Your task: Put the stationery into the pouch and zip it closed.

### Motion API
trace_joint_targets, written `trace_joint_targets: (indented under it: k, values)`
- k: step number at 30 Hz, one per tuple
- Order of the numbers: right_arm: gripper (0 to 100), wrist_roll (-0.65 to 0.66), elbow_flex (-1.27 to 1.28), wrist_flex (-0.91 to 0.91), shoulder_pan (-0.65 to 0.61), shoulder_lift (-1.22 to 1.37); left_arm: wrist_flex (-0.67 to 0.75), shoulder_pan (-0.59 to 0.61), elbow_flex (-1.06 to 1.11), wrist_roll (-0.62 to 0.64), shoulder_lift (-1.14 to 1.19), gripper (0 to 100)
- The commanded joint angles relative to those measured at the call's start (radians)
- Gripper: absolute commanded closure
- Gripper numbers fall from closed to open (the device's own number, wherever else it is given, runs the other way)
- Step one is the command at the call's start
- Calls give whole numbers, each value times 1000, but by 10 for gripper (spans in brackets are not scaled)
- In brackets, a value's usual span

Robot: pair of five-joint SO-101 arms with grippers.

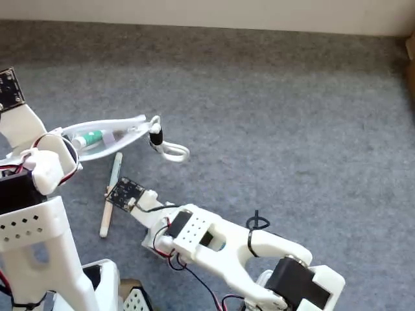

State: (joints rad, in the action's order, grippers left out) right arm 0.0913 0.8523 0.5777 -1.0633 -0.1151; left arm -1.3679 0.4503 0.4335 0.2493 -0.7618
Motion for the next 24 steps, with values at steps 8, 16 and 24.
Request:
trace_joint_targets:
  k: [8,16,24]
  values:
    - [994,35,-38,77,73,16,17,18,1,8,7,992]
    - [989,210,-70,275,117,24,17,18,-1,8,7,992]
    - [960,275,-68,334,114,25,15,18,-1,8,7,992]
